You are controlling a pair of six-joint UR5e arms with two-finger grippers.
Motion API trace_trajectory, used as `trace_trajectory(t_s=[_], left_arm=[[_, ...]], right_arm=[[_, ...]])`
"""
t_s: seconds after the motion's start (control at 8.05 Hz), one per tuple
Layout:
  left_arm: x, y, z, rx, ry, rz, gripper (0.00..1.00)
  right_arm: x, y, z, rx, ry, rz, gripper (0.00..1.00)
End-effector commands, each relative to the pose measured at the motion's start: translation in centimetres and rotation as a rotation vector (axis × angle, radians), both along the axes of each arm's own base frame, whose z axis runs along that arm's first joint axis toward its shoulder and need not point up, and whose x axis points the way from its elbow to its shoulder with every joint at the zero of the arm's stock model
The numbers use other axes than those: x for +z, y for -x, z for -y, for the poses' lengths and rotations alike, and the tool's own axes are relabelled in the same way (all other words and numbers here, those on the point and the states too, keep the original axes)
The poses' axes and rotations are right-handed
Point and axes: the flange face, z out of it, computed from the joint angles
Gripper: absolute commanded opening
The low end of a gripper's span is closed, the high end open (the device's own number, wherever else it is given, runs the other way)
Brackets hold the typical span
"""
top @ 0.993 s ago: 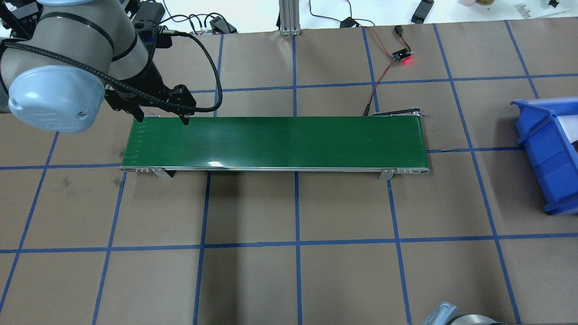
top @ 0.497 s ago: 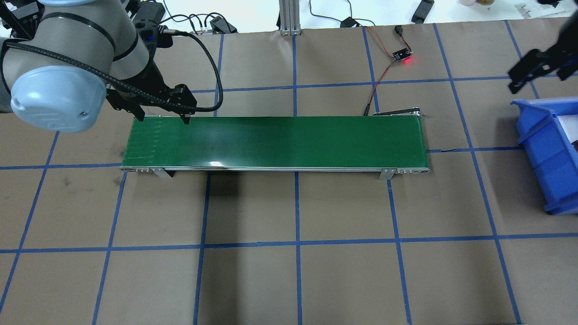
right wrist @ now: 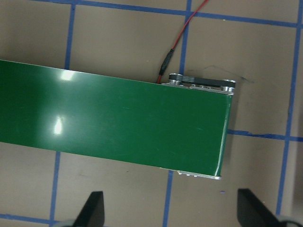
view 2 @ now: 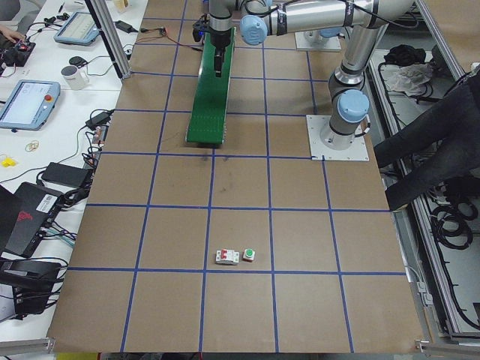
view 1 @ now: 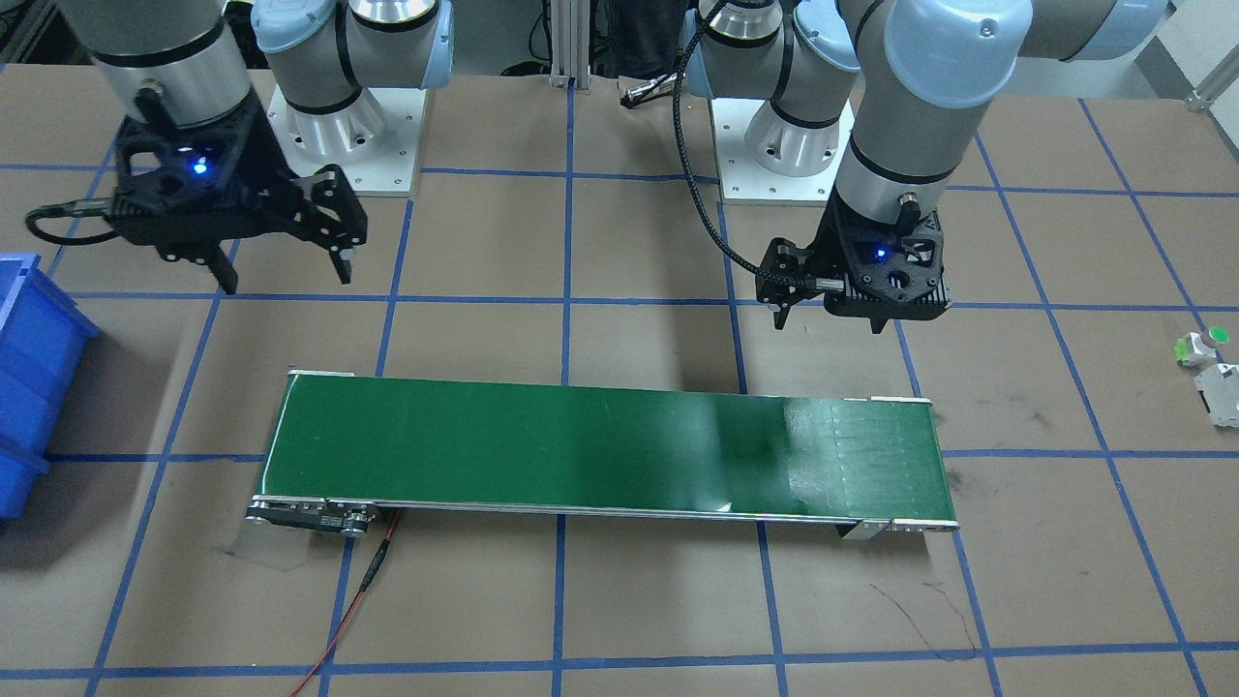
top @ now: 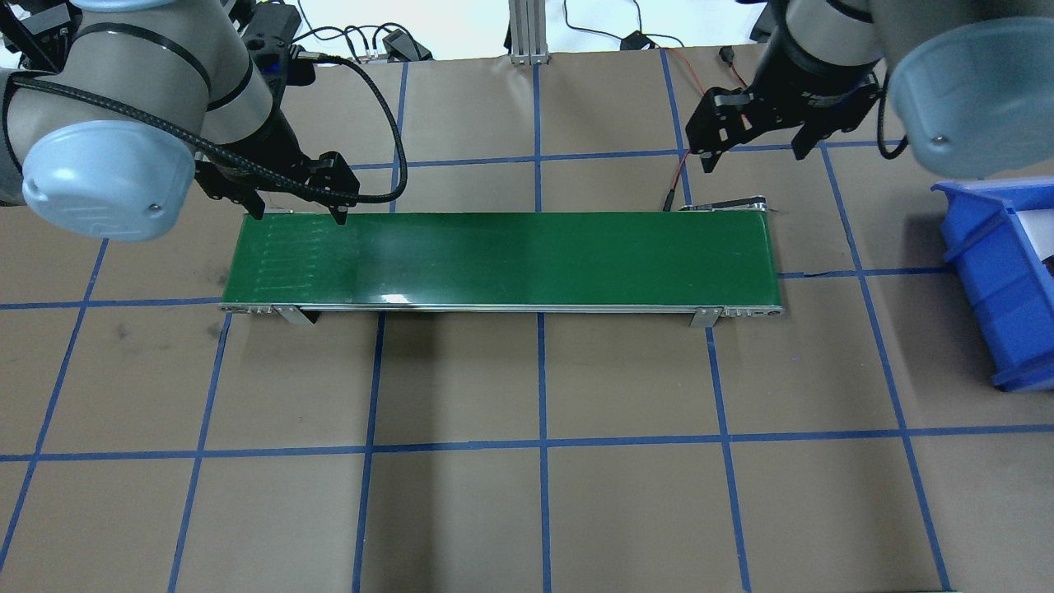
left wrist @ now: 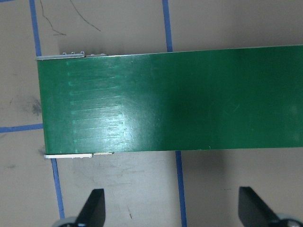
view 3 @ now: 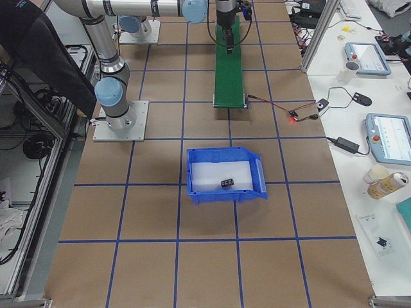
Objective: Move capacitor from left to right
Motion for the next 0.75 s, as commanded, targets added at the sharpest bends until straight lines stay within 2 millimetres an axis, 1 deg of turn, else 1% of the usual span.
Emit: trace_trajectory(t_s=[0.0,0.62], left_arm=[[-0.03,-0.01,-0.01,-0.001,0.000,0.001,1.00],[-0.19,0.00,0.07,0.001,-0.003,0.000,1.00]], right_arm=[[-0.33,-3.04,-0.74,-0.013,-0.008,0.012,1.00],[-0.02,-2.89,-1.03,-0.013,-0.006,0.000,1.00]])
